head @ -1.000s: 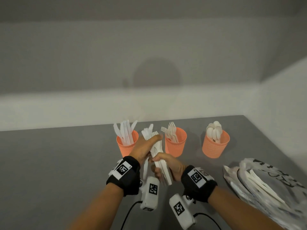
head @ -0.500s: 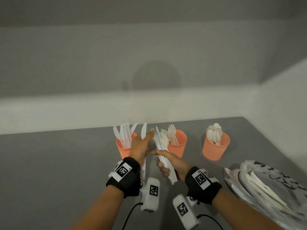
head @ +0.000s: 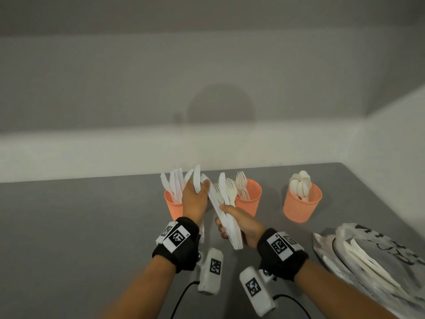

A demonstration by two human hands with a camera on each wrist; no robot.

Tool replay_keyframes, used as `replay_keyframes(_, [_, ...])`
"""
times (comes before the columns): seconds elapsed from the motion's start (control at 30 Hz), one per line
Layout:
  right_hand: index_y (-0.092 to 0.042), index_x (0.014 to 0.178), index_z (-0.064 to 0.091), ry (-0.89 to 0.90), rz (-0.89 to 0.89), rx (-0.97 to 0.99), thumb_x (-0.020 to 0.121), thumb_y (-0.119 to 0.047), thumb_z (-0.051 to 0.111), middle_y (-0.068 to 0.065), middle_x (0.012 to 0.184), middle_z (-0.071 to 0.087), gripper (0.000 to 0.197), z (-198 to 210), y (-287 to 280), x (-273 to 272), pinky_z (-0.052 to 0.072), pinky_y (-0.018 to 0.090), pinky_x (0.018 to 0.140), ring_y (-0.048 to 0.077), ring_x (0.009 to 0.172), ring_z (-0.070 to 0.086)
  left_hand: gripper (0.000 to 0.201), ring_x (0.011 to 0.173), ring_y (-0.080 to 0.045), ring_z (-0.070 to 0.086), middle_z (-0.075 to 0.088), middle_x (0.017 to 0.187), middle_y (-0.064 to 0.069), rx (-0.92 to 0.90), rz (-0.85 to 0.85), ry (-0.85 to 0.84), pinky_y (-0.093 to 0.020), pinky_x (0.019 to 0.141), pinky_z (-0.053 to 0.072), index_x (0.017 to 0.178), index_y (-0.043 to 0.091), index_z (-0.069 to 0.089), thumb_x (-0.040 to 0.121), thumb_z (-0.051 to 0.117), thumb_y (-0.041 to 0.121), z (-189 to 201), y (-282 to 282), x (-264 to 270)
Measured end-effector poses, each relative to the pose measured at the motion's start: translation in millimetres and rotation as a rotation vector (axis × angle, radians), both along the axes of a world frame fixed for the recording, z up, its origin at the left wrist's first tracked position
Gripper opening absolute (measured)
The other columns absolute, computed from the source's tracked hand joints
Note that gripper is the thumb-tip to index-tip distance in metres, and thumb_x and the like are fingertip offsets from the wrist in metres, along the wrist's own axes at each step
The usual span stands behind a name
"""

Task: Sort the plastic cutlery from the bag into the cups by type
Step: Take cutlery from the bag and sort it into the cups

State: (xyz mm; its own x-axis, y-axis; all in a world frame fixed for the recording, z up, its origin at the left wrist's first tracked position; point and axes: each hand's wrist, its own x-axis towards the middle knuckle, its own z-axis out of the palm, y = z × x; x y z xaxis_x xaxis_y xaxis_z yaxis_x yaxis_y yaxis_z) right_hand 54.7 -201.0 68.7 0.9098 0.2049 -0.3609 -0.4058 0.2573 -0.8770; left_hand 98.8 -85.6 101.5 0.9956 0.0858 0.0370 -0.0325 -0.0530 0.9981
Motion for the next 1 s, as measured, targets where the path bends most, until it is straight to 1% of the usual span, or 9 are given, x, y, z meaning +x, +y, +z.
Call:
replay_keyframes(0.2, [-0.01, 0.087, 0.059, -0.049, -0.023, -0.044, 0.096, -0.026, 0.049, 0.004, 0.063, 0.061, 0.021, 2, 5, 2, 0.045, 0.024, 0.049, 0.013, 0.049, 0.053, 0.013, 0.084, -0.027, 0.068, 0.07, 0.087, -0.012, -0.005, -0.121, 0.052, -0.037, 0.078, 0.055, 0.094, 0.009, 0.064, 0.092, 0.055, 0.019, -13, 4, -12])
replay_keyframes(0.37, [-0.011, 0.088, 0.063, -0.068, 0.026, -0.065, 0.095, -0.025, 0.049, 0.009, 0.075, 0.067, 0.021, 3, 11, 4, 0.051, 0.026, 0.053, 0.016, 0.057, 0.062, 0.018, 0.082, -0.027, 0.066, 0.068, 0.085, -0.011, 0.027, -0.001, 0.047, -0.039, 0.08, 0.054, 0.098, 0.006, 0.061, 0.094, 0.052, 0.021, -20, 7, -12])
replay_keyframes(0.47, [-0.01, 0.09, 0.064, -0.055, 0.061, -0.057, 0.096, -0.023, 0.049, 0.008, 0.072, 0.07, 0.021, 6, 16, 4, 0.056, 0.026, 0.053, 0.015, 0.056, 0.066, 0.031, 0.083, -0.031, 0.066, 0.067, 0.087, -0.017, 0.053, 0.065, 0.056, -0.043, 0.079, 0.055, 0.098, 0.002, 0.057, 0.096, 0.046, 0.031, -24, 11, -9])
replay_keyframes(0.53, [-0.009, 0.09, 0.066, -0.046, 0.084, -0.065, 0.095, -0.025, 0.05, 0.008, 0.074, 0.071, 0.023, 7, 16, 5, 0.056, 0.026, 0.055, 0.015, 0.059, 0.068, 0.038, 0.072, -0.033, 0.065, 0.065, 0.077, -0.016, 0.065, 0.094, 0.07, -0.044, 0.072, 0.055, 0.097, -0.002, 0.054, 0.096, 0.042, 0.034, -26, 15, -5])
replay_keyframes(0.6, [-0.008, 0.092, 0.066, -0.033, 0.091, -0.068, 0.095, -0.025, 0.05, 0.007, 0.075, 0.072, 0.023, 6, 15, 6, 0.058, 0.027, 0.058, 0.017, 0.062, 0.069, 0.031, 0.057, -0.024, 0.058, 0.058, 0.064, -0.008, 0.034, 0.132, 0.06, -0.032, 0.058, 0.051, 0.095, -0.001, 0.052, 0.098, 0.039, 0.026, -23, 20, -1])
replay_keyframes(0.7, [-0.009, 0.103, 0.055, 0.006, 0.056, -0.05, 0.095, -0.023, 0.051, 0.008, 0.07, 0.071, 0.017, 1, 15, 8, 0.058, 0.033, 0.061, 0.02, 0.059, 0.069, 0.02, 0.047, -0.013, 0.05, 0.05, 0.052, 0.001, -0.059, 0.196, 0.075, -0.019, 0.045, 0.044, 0.09, 0.001, 0.051, 0.097, 0.038, 0.015, -12, 30, 2])
replay_keyframes(0.8, [-0.009, 0.115, 0.049, 0.034, 0.035, -0.102, 0.093, -0.028, 0.054, 0.004, 0.057, 0.064, 0.029, -4, 12, 9, 0.056, 0.03, 0.051, 0.015, 0.044, 0.059, 0.029, 0.027, -0.007, 0.035, 0.037, 0.033, 0.006, -0.212, 0.114, 0.108, -0.014, 0.034, 0.032, 0.07, 0.009, 0.044, 0.098, 0.037, 0.009, 0, 34, 0])
replay_keyframes(0.9, [-0.015, 0.117, 0.052, 0.043, 0.055, -0.102, 0.093, -0.031, 0.052, -0.003, 0.049, 0.047, 0.029, -4, 10, 11, 0.038, 0.018, 0.039, 0.007, 0.035, 0.038, 0.018, 0.027, -0.005, 0.028, 0.035, 0.038, 0.007, -0.197, 0.069, 0.166, -0.013, 0.032, 0.025, 0.076, 0.012, 0.047, 0.095, 0.049, 0.013, -1, 37, 4])
replay_keyframes(1.0, [-0.019, 0.108, 0.055, 0.03, 0.069, -0.071, 0.094, -0.032, 0.05, -0.006, 0.047, 0.041, 0.021, 0, 10, 13, 0.03, 0.016, 0.036, 0.005, 0.035, 0.033, 0.013, 0.029, -0.004, 0.027, 0.033, 0.035, 0.012, -0.133, -0.016, 0.21, -0.014, 0.032, 0.024, 0.08, 0.015, 0.053, 0.09, 0.058, 0.021, -1, 31, 4])
